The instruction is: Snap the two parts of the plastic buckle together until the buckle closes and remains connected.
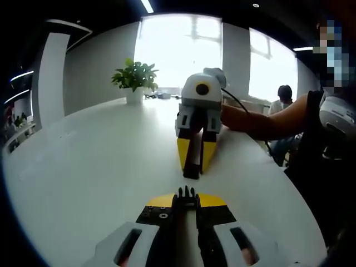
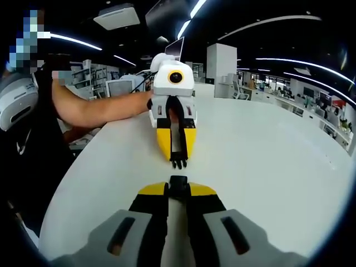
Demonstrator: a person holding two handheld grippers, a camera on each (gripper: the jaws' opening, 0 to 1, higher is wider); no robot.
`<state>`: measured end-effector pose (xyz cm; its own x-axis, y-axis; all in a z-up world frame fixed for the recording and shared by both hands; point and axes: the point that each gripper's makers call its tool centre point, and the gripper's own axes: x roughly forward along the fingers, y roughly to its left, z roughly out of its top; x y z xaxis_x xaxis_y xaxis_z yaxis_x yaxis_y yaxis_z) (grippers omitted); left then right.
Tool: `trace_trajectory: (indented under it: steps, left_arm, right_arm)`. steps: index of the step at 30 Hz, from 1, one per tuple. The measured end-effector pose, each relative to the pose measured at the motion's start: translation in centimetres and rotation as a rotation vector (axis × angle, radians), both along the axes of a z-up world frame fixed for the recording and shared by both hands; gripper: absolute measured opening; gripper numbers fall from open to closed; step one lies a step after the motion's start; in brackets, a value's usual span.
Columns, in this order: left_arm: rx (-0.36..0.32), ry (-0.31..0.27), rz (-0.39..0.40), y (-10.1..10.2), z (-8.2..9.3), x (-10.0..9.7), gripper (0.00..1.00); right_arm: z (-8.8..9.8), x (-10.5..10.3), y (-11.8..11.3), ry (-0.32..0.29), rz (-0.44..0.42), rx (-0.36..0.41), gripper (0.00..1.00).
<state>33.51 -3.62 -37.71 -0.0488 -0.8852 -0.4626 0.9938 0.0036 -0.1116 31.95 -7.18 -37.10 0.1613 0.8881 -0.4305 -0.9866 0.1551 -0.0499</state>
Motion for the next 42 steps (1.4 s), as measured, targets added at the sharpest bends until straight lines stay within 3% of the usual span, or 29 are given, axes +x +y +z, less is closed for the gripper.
trace_trajectory:
  steps: [42]
  left_arm:
    - [-0.014,-0.023,-0.040,-0.87,0.01,-0.78,0.11]
  right_arm:
    - [0.01,-0.33,0.63,-0.014,0.017,-0.002,0.11]
